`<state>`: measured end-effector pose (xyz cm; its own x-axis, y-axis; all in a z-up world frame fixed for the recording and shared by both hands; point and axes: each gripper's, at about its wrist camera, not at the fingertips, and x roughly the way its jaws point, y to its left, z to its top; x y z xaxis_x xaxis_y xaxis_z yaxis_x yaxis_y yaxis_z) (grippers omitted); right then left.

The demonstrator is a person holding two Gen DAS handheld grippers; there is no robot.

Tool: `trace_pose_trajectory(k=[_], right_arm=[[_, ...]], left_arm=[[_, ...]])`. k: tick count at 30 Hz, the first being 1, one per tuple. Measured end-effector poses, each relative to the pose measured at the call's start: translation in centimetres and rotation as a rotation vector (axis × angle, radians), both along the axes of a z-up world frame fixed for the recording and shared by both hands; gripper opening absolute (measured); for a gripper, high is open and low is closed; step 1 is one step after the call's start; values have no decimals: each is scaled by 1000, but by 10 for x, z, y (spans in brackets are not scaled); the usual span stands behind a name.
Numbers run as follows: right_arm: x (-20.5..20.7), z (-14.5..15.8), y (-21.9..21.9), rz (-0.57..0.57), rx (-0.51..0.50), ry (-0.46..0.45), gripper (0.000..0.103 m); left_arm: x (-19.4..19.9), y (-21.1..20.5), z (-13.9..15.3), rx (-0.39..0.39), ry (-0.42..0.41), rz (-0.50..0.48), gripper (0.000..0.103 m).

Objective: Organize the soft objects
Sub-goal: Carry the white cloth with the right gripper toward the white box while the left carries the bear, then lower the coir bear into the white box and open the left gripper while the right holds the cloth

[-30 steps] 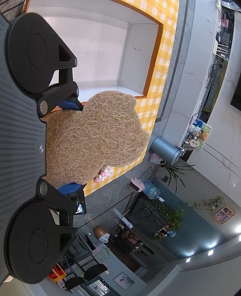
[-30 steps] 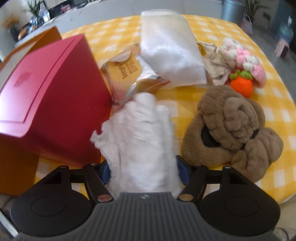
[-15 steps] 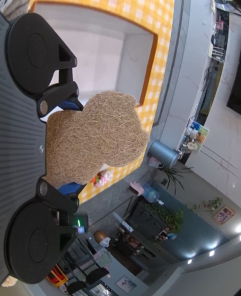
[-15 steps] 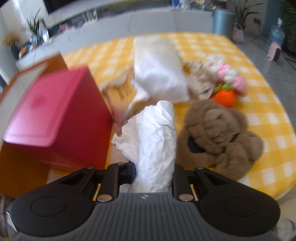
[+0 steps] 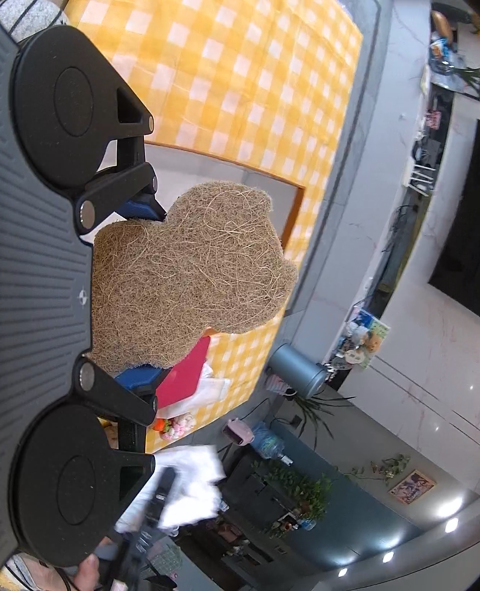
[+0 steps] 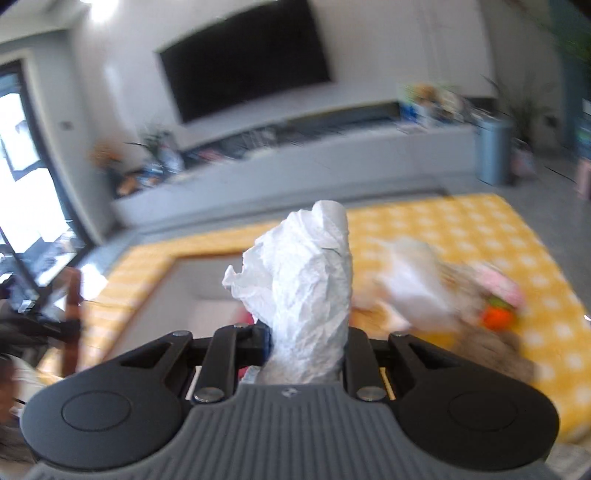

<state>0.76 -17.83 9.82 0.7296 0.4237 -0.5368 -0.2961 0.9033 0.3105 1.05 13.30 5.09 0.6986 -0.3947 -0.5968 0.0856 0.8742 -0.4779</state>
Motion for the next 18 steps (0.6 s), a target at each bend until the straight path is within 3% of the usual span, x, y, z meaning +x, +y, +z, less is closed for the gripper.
trace_pose_trajectory(k=[3, 7, 11, 14, 18], right_arm=[[7, 7, 45, 36, 52, -11, 18], [23, -12, 107, 126, 24, 30, 18], [43, -42, 145, 122, -44, 74, 18], [59, -63, 152, 125, -66, 108, 18], [64, -74, 157, 125, -92, 134, 18]], left_arm=[[11, -1, -10, 8, 33, -10, 85], [20, -4, -26, 63, 79, -43, 85], [26, -12, -44, 194, 124, -24, 85], [31, -24, -53, 334, 98, -22, 85], [37, -43, -67, 508, 139, -41, 84]])
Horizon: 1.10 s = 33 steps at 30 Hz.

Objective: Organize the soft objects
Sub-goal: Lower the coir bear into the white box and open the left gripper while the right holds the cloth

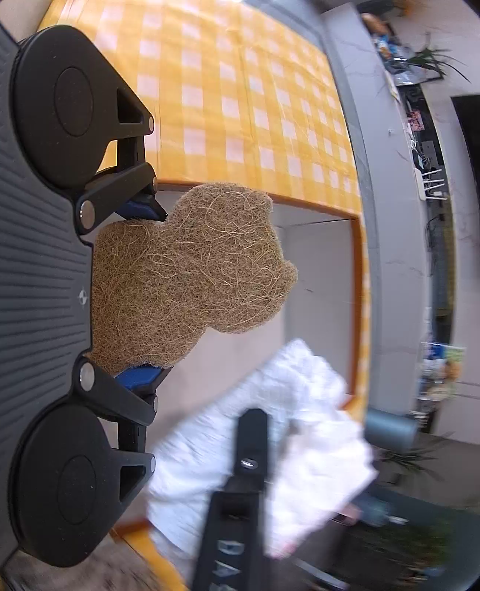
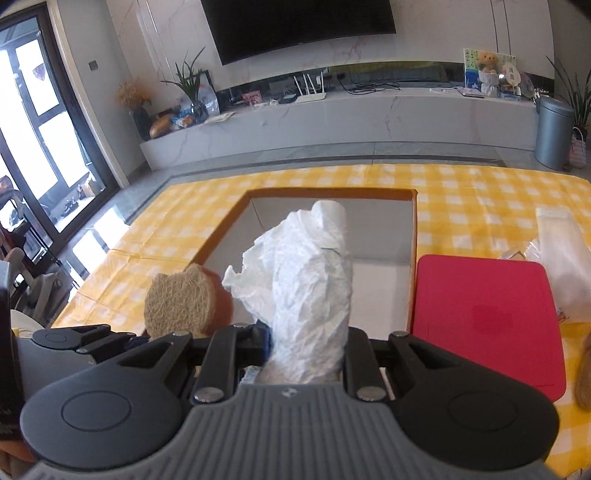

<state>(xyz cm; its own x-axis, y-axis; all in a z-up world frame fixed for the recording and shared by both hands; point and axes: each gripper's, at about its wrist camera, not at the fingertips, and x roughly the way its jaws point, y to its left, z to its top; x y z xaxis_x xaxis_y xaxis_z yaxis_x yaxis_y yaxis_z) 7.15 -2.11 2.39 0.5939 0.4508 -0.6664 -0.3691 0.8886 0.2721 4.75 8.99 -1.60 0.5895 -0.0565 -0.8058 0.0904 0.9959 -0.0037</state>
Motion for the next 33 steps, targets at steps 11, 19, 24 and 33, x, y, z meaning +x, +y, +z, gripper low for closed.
trace_pose_trajectory(k=[11, 19, 24, 33], right_arm=[[-5, -3, -4, -13, -24, 11, 18], [-7, -4, -5, -12, -25, 15, 18], [-7, -5, -4, -13, -26, 17, 19], [-8, -5, -1, 7, -31, 20, 20]], left_arm=[[-18, -37, 5, 299, -19, 11, 91], [-32, -42, 21, 252, -102, 13, 94], [-26, -39, 29, 294, -221, 19, 97], [-16, -18, 27, 192, -241, 76, 97]])
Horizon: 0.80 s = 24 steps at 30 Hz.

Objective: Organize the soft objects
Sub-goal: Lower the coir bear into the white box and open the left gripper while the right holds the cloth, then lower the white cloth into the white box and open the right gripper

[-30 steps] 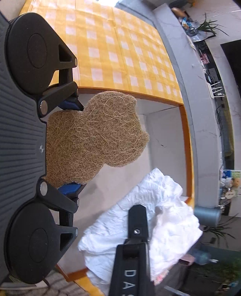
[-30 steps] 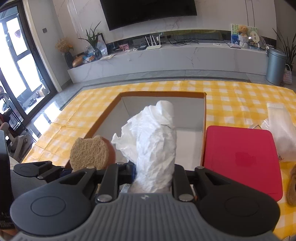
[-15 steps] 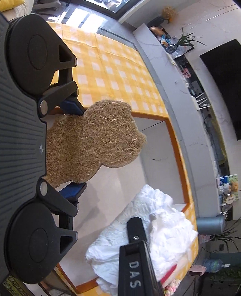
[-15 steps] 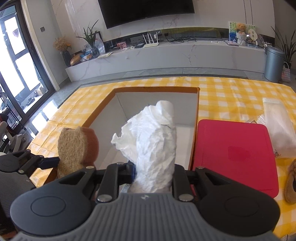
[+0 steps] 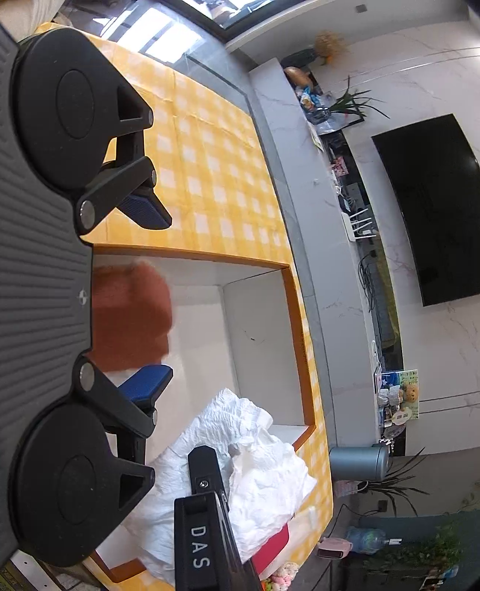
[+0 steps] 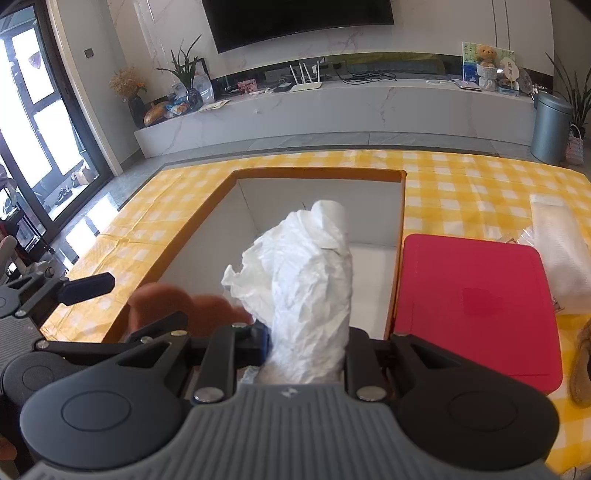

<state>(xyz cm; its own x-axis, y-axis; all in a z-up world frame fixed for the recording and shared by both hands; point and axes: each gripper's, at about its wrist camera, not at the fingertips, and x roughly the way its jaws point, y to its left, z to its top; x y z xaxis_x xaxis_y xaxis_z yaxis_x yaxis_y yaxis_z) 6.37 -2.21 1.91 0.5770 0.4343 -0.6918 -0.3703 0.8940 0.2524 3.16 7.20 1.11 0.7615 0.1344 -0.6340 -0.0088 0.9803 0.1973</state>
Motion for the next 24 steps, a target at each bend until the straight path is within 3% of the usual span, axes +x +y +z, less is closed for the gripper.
trace_pose_trajectory(k=[8, 17, 21, 24], right_arm=[[2, -14, 15, 32, -41, 29, 20], [-2, -47, 60, 6, -342, -17, 23], [-1, -54, 70, -2, -426, -30, 25], [2, -53, 68, 27, -386, 9, 39]], left_arm=[[-16, 21, 27, -92, -106, 37, 97], [-16, 22, 27, -84, -128, 21, 97], [-18, 25, 28, -101, -140, 17, 97], [-20, 31, 29, -128, -163, 23, 97]])
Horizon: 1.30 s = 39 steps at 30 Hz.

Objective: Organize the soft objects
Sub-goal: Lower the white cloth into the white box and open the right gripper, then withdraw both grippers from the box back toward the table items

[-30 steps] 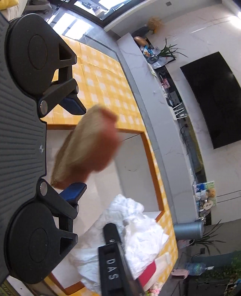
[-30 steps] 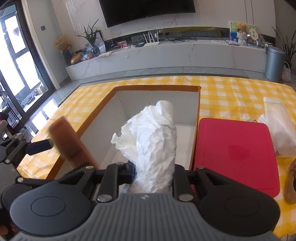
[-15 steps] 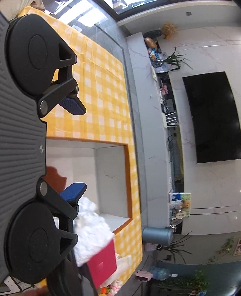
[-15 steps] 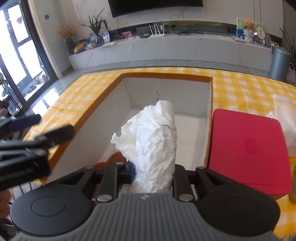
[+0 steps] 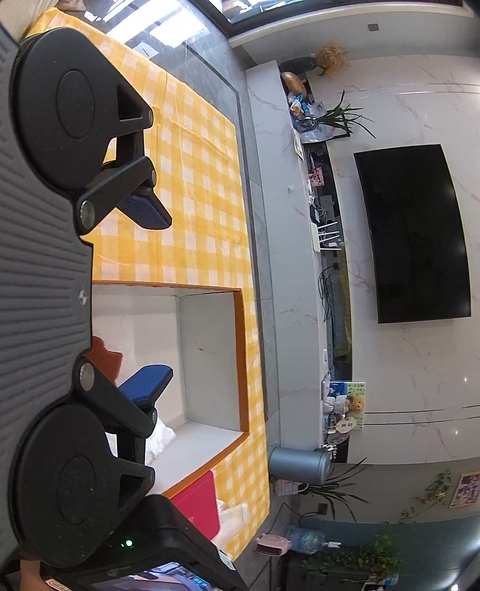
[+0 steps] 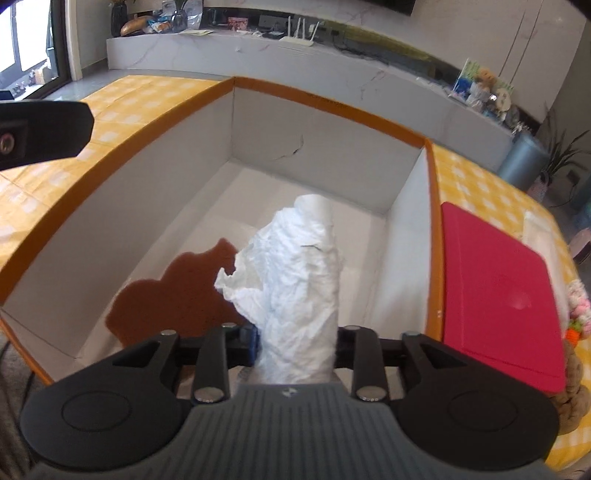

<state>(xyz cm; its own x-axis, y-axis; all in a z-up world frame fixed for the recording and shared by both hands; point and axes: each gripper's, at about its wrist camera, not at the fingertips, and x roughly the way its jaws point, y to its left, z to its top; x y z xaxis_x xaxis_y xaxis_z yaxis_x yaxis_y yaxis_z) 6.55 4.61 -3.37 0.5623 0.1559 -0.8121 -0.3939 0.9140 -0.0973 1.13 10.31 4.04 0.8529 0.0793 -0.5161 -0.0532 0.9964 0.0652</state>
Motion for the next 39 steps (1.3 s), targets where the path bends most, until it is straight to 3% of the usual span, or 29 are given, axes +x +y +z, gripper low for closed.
trace_pose_trajectory(k=[2, 5, 6, 8, 11, 16, 23, 27, 32, 37, 39], right_arm=[[-1, 1, 2, 23, 56, 22, 59], [-7, 4, 7, 63, 101, 37, 78], [-9, 6, 8, 69, 105, 26, 80], [-12, 13, 9, 66, 95, -17, 100], [-18, 26, 6, 71, 90, -95, 100], [-19, 39, -8, 43, 138, -109, 100], [-21, 49, -20, 23, 180, -127, 100], [-27, 64, -33, 16, 210, -155, 100], [-32, 83, -58, -14, 229, -202, 100], [-38, 97, -87, -34, 174, -282, 100], [-39, 101, -102, -50, 173, -275, 100]], left_arm=[[1, 6, 1, -35, -12, 35, 97], [3, 18, 0, -123, -16, 74, 97], [4, 22, 0, -152, -1, 73, 98], [8, 30, -3, -223, 32, 60, 100], [9, 39, -7, -320, 53, 41, 103], [5, 41, -7, -343, 67, 30, 103], [2, 27, 0, -277, 61, 23, 103], [-6, 12, 11, -195, 20, 13, 103], [-12, -14, 25, -145, -24, -39, 103], [-18, -39, 35, -124, -59, -101, 103], [-18, -51, 38, -103, -74, -115, 103]])
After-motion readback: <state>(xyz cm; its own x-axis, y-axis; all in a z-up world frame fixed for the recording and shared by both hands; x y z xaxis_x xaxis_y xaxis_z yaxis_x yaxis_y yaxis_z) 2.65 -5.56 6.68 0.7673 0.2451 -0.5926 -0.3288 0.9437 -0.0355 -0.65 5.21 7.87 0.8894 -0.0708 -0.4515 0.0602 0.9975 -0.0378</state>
